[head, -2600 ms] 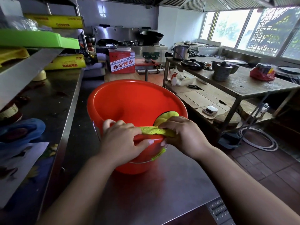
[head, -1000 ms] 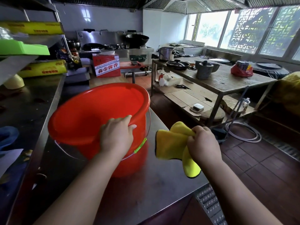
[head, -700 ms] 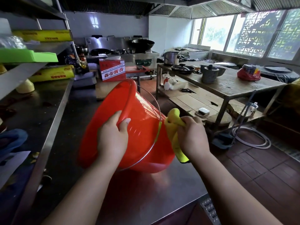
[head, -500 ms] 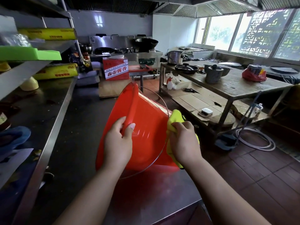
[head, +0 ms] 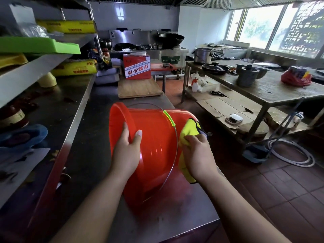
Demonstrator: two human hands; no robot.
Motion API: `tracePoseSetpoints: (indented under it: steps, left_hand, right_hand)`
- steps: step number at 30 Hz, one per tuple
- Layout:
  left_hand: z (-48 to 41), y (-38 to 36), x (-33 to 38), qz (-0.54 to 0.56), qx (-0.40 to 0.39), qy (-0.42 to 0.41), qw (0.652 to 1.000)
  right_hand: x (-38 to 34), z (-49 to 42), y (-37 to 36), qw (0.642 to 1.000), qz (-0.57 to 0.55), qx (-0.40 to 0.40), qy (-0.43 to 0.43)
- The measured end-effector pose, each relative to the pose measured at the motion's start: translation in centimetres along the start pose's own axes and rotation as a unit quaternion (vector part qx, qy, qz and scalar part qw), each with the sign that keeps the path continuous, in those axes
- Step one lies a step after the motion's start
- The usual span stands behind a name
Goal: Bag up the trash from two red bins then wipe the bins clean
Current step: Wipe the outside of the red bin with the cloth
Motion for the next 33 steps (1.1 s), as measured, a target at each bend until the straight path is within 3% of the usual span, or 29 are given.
tracePoseSetpoints:
  steps: [6, 13, 17, 22, 26, 29, 33]
  left_hand:
    - [-0.5, 0.6, -0.5, 0.023, -0.047, 0.027, 0.998]
    - [2.2, -0.7, -3.5, -0.042, -0.102, 0.06, 0.992]
    - [1.5, -0.5, -2.4, -0.023, -0.058, 0.007, 0.998]
    - [0.0, -0.4, 0.3, 0.085, -0.039, 0.0, 0.996]
    - [-1.8, -0.2, 1.5, 0.125, -0.013, 0.08, 0.989]
    - [-2.4, -0.4, 2.2, 0.14, -0.008, 0.122, 0.983]
    - [-2.3, -0.1, 2.9, 0.052, 0.051, 0.084, 0.994]
  right_hand:
    - [-0.4, 0.2, -1.3, 1.0, -0.005, -0.006, -0.002]
    - [-0.5, -0.2, -2.0, 1.0, -0.029, -0.002, -0.01]
    - [-0.3, -0.4, -1.7, 0.999, -0.043, 0.003, -0.008]
    - [-0.6, -1.4, -0.3, 0.995, -0.072, 0.066, -0.002]
    - [-1.2, -2.3, 1.1, 0.99, -0.08, 0.113, 0.036]
    - [-1.9, -2.5, 1.5, 0.995, -0.055, 0.07, 0.034]
    - [-2.1, -2.6, 0.4, 0.999, 0.002, -0.005, 0.05]
Point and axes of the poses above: each hand's wrist, its own z-axis away from the middle knuckle, its own y-axis out of the back of the hand, x = y × z, the point moved 1 cm from there along -z, towards the middle knuckle, and after that the axes turned 12 degrees about x, right-handed, at the moved point
